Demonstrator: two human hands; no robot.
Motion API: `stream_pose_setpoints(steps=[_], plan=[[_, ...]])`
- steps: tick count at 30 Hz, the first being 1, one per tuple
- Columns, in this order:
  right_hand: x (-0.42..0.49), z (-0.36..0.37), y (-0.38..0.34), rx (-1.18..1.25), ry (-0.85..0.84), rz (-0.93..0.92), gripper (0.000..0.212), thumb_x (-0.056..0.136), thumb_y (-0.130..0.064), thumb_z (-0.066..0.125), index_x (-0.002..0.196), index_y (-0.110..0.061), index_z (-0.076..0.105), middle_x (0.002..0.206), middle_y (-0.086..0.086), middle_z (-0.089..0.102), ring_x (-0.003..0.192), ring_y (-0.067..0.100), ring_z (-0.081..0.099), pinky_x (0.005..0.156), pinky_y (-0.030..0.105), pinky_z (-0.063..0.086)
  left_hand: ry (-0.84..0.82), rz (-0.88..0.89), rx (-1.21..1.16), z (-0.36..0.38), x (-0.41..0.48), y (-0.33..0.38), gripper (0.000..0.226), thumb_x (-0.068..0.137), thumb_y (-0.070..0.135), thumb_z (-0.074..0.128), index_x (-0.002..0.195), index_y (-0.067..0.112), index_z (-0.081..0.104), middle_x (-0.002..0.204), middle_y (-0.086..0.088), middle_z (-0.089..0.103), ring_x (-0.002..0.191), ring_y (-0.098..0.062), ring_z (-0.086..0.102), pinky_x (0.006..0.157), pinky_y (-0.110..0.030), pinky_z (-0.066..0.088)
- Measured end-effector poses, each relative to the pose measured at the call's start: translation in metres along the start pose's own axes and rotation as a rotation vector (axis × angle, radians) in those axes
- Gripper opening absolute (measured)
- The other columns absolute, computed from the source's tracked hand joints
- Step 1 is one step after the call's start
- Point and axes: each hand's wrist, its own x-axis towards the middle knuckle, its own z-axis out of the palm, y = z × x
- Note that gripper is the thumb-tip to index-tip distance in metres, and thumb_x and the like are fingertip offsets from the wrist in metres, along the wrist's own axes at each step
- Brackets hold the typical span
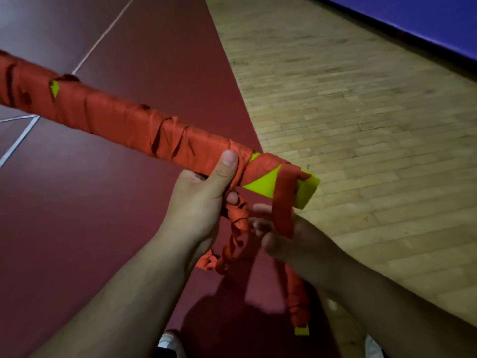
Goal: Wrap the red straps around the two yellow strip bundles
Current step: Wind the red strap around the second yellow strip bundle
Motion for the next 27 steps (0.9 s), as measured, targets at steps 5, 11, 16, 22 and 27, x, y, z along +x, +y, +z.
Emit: stream_pose_setpoints(steps=[5,11,16,22,27], plan=[[-0.004,0.01,-0.009,-0.28,-0.001,-0.033,0.047,0.059,-0.076,0.069,0.09,-0.039,0.064,0.078,-0.009,0.076,0.076,0.001,0.069,0.069,0.011,0.048,0.024,-0.051,-0.031,0.003,-0.001,0.0,0.034,0.08,0.047,0.067,0.084,0.013,0.066,0.056,-0.001,0.051,0.044,-0.01,0.044,0.052,-0.026,0.041],[-0.003,0.013,-0.019,-0.293,0.085,-0.164,0.014,0.081,-0.049,0.072,0.086,-0.038,0.066,0.074,-0.017,0.07,0.067,-0.001,0.06,0.063,0.008,0.041,-0.03,-0.093,-0.118,0.011,-0.007,0.001,0.044,0.076,0.048,0.073,0.092,0.007,0.068,0.064,-0.008,0.059,0.057,-0.022,0.053,0.069,-0.049,0.05],[-0.002,0.009,-0.016,-0.291,0.026,-0.156,0.004,0.083,-0.041,0.068,0.087,-0.041,0.068,0.079,-0.029,0.07,0.079,-0.013,0.062,0.072,0.007,0.043,-0.046,-0.174,-0.139,0.015,-0.01,0.002,0.071,0.063,0.058,0.082,0.103,0.0,0.068,0.084,-0.022,0.057,0.078,-0.036,0.054,0.085,-0.059,0.048],[-0.001,-0.002,-0.005,-0.14,0.147,-0.053,0.02,0.067,-0.028,0.071,0.082,-0.017,0.076,0.076,0.005,0.073,0.073,0.017,0.065,0.069,0.039,0.051,0.049,-0.091,-0.124,0.007,-0.001,0.005,0.051,0.071,0.048,0.072,0.1,0.006,0.073,0.108,-0.018,0.073,0.1,-0.029,0.07,0.1,-0.047,0.052],[-0.003,-0.009,-0.003,-0.179,0.115,0.0,0.036,0.048,-0.039,0.06,0.073,-0.016,0.072,0.062,0.005,0.066,0.059,0.02,0.061,0.06,0.038,0.048,0.164,-0.063,-0.082,-0.001,0.006,0.01,0.041,0.077,0.043,0.074,0.103,0.013,0.068,0.105,-0.009,0.074,0.104,-0.027,0.069,0.107,-0.058,0.042]])
